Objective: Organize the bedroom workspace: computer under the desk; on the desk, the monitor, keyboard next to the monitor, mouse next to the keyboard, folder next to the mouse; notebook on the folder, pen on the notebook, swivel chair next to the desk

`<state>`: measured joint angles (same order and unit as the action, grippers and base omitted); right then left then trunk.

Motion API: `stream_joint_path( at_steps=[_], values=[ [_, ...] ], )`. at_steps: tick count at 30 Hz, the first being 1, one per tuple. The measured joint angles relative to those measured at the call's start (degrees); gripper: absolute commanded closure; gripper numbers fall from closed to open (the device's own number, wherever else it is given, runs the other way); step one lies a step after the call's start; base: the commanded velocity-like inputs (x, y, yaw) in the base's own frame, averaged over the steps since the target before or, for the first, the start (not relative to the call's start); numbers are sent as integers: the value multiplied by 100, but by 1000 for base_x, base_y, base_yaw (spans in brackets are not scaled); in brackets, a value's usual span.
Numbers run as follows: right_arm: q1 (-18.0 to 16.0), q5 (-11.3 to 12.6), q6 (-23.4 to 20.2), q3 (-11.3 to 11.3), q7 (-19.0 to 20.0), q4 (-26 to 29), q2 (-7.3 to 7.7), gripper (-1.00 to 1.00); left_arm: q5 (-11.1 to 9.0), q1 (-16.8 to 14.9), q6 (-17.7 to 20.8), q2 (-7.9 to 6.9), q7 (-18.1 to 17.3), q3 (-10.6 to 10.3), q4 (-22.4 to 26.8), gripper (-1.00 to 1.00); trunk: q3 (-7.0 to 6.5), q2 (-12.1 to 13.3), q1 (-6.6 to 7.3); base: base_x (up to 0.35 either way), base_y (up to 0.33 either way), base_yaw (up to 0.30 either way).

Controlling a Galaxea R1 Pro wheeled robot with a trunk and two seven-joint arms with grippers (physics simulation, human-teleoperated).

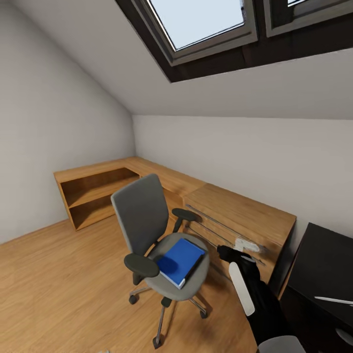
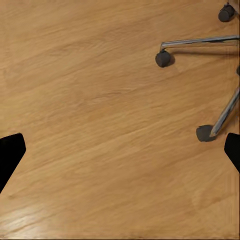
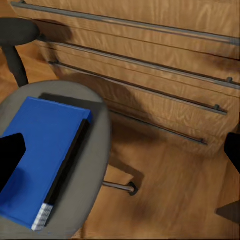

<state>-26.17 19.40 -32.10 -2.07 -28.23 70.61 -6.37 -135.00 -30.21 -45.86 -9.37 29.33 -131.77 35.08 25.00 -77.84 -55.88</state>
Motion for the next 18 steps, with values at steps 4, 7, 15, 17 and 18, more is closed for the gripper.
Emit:
stream_joint_path(
  at_steps=[4,7,15,17,18],
  values=[
    [-105,98,132,-42,-15,129,-53,-100,0,0,-20,130,37,-13,70,-100,0,0,0,0,0,0],
    [-152,137,229,6,-41,225,-75,-100,0,0,-82,200,101,-37,134,-100,0,0,0,0,0,0],
    [-53,172,345,111,-55,482,-50,-100,0,0,-216,177,183,-58,256,-100,0,0,0,0,0,0],
    [-39,174,328,114,-57,546,-50,-100,0,0,-226,175,188,-58,262,-100,0,0,0,0,0,0],
    [-34,174,322,115,-57,578,-50,-100,0,0,-229,175,190,-59,264,-100,0,0,0,0,0,0]
  ],
)
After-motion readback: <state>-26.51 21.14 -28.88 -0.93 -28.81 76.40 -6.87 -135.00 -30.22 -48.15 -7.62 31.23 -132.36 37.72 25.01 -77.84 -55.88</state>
